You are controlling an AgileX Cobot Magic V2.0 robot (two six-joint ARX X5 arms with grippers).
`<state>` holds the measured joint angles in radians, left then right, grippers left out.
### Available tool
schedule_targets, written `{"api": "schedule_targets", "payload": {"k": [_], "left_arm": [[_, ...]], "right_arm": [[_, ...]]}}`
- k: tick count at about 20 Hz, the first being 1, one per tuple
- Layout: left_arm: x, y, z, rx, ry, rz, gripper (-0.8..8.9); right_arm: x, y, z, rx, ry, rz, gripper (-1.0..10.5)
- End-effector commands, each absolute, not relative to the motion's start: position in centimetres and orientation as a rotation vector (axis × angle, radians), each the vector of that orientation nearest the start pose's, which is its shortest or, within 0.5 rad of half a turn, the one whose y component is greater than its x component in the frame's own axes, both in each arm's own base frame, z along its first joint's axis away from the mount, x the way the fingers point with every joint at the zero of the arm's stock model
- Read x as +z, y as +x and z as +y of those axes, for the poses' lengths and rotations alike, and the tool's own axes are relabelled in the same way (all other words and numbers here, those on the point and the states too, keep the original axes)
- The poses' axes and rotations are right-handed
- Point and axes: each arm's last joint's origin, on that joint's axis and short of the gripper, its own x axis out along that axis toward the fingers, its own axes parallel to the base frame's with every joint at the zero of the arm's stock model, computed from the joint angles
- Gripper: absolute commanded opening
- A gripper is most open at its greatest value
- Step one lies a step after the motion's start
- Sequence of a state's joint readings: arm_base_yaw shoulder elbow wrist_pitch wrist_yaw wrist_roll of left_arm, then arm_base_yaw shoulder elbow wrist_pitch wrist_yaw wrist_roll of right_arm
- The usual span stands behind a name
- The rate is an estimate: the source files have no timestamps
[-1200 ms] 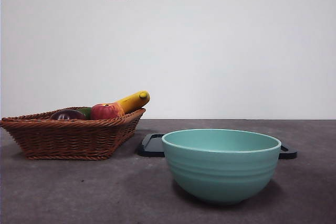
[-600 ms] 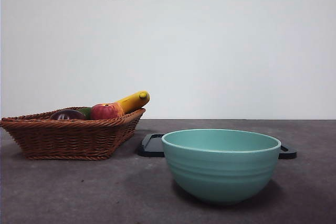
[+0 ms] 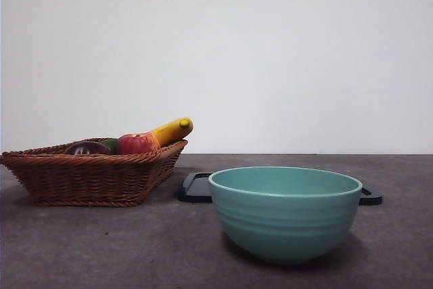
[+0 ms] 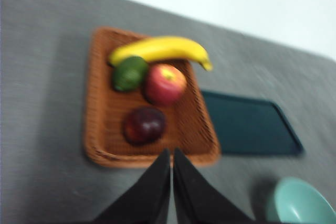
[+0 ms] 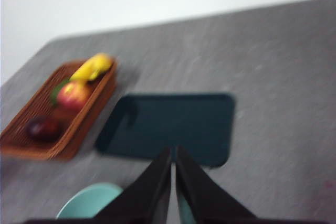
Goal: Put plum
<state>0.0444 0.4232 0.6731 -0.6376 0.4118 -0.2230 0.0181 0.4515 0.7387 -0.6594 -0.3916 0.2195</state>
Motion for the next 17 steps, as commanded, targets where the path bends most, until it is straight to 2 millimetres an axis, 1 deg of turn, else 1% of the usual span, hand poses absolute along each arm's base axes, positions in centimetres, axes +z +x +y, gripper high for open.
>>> {"api": "schedule_targets", "payload": {"k": [1, 4, 10, 13, 17], "left_arm": [[31.0, 9.2, -1.0, -0.429, -0.226, 0.44, 0.08], [31.8, 9.5, -1.1, -0.496, -0.207, 0.494, 0.08], [32.7, 9.7, -1.6, -0.629, -0.155, 0.639, 0.08], [33.0, 9.8, -2.0, -0.68, -0.154, 0.71, 0.08], [32.6, 9.8, -2.4, -0.717, -0.159, 0.785, 0.08]], "right_arm": [[32.6, 9.5, 1.5, 0.434, 0.232, 0.471, 0.1], [33.7, 10.0, 1.7, 0.493, 0.21, 0.553, 0.1], [34.8, 10.9, 2.6, 0.613, 0.126, 0.714, 0.1], [34.5, 11.1, 3.3, 0.681, 0.082, 0.799, 0.1], [34.0, 10.9, 4.1, 0.754, 0.034, 0.865, 0.1]]}}
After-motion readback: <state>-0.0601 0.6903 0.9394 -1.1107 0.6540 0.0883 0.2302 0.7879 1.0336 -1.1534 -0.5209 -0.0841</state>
